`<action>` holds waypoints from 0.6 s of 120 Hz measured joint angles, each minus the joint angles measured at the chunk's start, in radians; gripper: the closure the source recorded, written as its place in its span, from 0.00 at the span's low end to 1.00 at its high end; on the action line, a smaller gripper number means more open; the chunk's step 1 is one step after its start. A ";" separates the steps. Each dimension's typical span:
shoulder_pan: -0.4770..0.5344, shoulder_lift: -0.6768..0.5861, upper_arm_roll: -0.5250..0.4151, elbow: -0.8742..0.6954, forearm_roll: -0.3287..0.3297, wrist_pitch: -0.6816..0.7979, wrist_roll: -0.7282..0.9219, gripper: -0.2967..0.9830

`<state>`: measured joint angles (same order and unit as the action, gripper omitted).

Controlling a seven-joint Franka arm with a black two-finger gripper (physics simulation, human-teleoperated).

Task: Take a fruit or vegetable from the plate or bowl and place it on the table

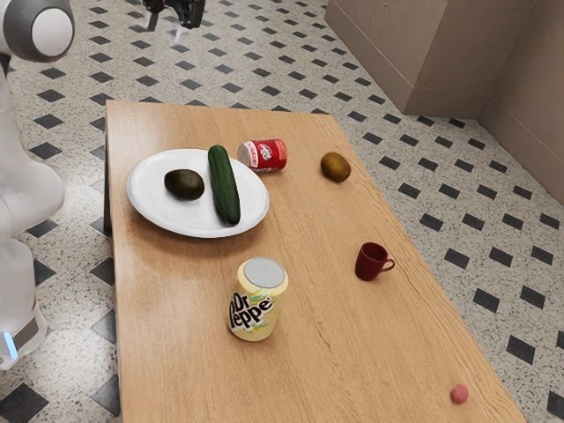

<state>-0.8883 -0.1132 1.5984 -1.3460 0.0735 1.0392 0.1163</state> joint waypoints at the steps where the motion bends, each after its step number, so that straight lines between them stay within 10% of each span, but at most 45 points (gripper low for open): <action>1: -0.001 0.000 0.001 -0.001 0.001 0.013 0.003 0.24; 35: 0.002 0.009 0.005 0.033 0.013 0.243 0.071 0.24; 49: -0.002 0.078 -0.401 0.252 0.163 0.214 0.095 0.25; 72: -0.349 0.136 -0.656 0.204 0.050 0.197 0.135 0.25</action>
<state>-1.2368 0.0225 0.9426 -1.1422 0.1236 1.2361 0.2512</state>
